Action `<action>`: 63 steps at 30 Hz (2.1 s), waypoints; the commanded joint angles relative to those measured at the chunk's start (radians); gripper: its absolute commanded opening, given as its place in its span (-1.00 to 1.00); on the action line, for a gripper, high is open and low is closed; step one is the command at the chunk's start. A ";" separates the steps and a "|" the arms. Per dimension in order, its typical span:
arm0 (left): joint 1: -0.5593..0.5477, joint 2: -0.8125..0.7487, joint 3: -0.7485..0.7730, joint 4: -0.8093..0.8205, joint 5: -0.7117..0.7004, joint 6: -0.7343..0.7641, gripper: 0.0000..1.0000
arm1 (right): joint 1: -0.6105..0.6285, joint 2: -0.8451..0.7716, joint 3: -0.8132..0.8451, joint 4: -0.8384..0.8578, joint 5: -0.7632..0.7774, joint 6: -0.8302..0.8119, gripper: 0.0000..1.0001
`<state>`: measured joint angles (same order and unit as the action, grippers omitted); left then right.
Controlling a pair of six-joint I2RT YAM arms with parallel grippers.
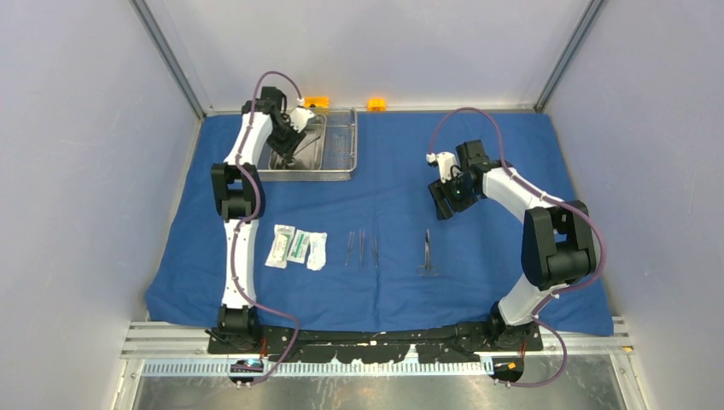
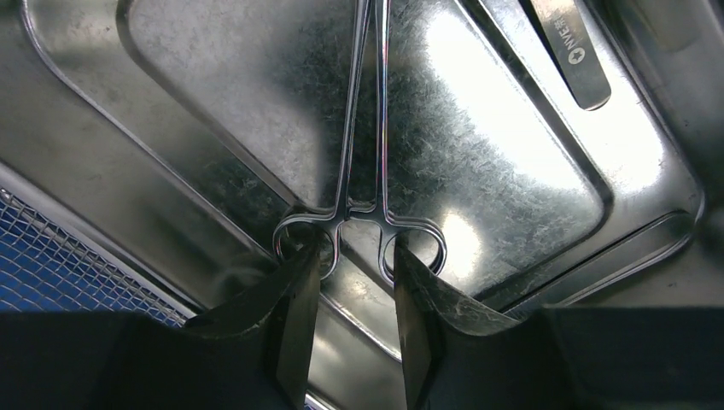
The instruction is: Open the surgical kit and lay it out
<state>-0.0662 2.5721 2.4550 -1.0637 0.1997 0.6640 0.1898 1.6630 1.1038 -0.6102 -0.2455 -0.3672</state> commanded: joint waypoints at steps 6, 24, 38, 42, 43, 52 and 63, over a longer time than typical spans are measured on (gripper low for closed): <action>0.015 0.097 0.044 -0.102 0.063 -0.023 -0.14 | 0.003 -0.002 0.037 0.003 -0.011 -0.012 0.25; -0.008 0.108 0.015 -0.145 0.063 0.003 -0.44 | 0.003 -0.003 0.039 0.000 -0.014 -0.009 0.25; -0.025 0.097 0.004 -0.117 0.008 0.005 -1.00 | 0.002 0.002 0.044 0.000 -0.016 -0.010 0.24; -0.019 0.016 -0.032 -0.039 0.032 -0.024 -1.00 | 0.003 0.001 0.044 -0.001 -0.015 -0.009 0.24; -0.018 -0.006 -0.037 -0.020 0.032 -0.033 -1.00 | 0.002 0.000 0.042 -0.002 -0.015 -0.010 0.24; -0.007 -0.061 -0.001 0.012 0.044 -0.062 -1.00 | 0.002 0.000 0.043 -0.002 -0.014 -0.011 0.24; -0.005 -0.127 -0.019 0.011 0.062 -0.077 -1.00 | 0.002 0.004 0.043 -0.001 -0.017 -0.011 0.23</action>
<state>-0.0772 2.5549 2.4367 -1.0760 0.2325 0.6037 0.1898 1.6630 1.1076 -0.6159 -0.2466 -0.3676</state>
